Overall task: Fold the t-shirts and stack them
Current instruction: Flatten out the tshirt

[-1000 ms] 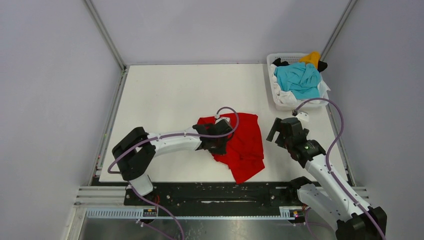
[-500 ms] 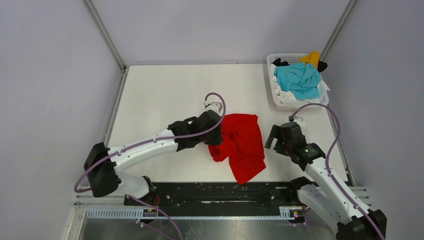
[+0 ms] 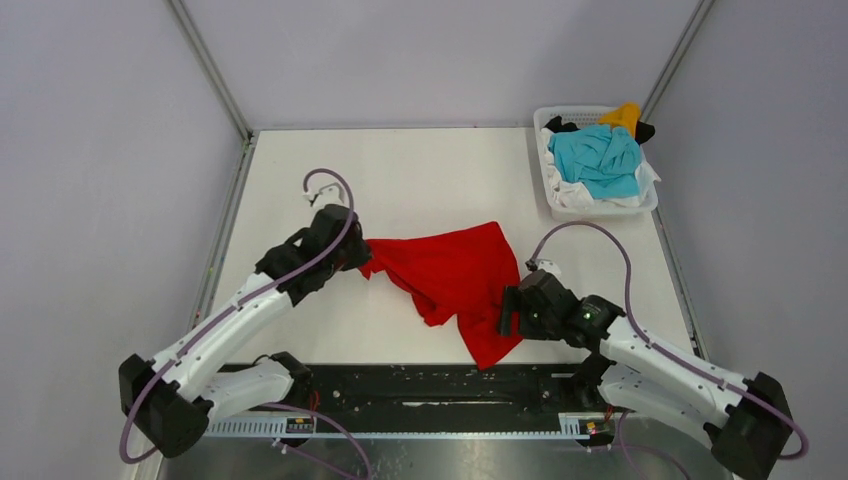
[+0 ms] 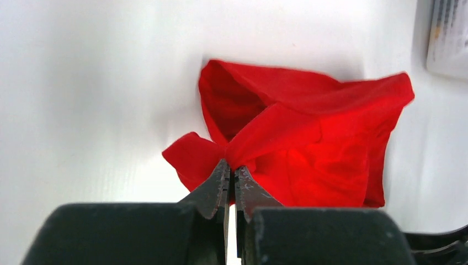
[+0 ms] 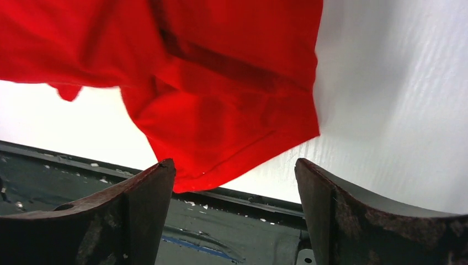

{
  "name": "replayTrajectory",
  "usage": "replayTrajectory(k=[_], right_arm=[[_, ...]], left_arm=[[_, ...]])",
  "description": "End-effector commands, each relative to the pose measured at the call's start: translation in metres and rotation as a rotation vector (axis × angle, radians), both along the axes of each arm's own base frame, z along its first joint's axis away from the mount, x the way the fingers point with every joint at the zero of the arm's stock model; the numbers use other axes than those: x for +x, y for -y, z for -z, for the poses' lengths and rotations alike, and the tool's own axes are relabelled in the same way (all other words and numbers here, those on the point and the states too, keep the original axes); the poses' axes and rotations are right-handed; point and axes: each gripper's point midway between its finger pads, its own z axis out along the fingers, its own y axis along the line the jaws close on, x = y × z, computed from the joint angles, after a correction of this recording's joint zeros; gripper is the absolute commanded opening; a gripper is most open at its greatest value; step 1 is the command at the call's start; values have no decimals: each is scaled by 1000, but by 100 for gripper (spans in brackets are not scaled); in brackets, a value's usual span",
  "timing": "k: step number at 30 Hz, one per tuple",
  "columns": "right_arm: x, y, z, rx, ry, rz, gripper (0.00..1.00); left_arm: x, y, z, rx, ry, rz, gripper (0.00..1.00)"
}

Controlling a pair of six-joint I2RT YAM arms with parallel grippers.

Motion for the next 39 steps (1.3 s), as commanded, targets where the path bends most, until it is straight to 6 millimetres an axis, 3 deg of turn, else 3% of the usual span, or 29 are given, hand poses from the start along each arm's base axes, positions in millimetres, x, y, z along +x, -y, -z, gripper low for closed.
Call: replayTrajectory(k=[1,5,9,17,24,26,30,32,34,39], right_arm=[[-9,-13,16,-12,-61,-8,87],[-12,-14,24,-56,-83,-29,84],[-10,-16,25,-48,-73,-30,84],[25,-9,16,-159,46,32,84],[47,-30,32,-182,62,14,79],[55,-30,39,-219,69,19,72],[66,-20,42,-323,88,53,36],[76,-13,31,-367,141,68,16],[90,-3,2,-406,237,103,1],[127,21,-109,-402,541,207,0]], left_arm=[[-2,-43,-11,0,58,-139,0],[-11,-75,-13,31,75,-239,0],[-18,-91,-16,45,95,-288,0],[-27,-98,-12,35,106,-293,0],[-30,-99,-10,25,100,-304,0],[-29,-99,-14,17,109,-310,0],[-26,-103,-31,2,155,-337,0],[-24,-107,-46,-13,193,-361,0],[-22,-112,-66,-35,243,-393,0],[-29,-143,-144,-82,433,-508,0]])
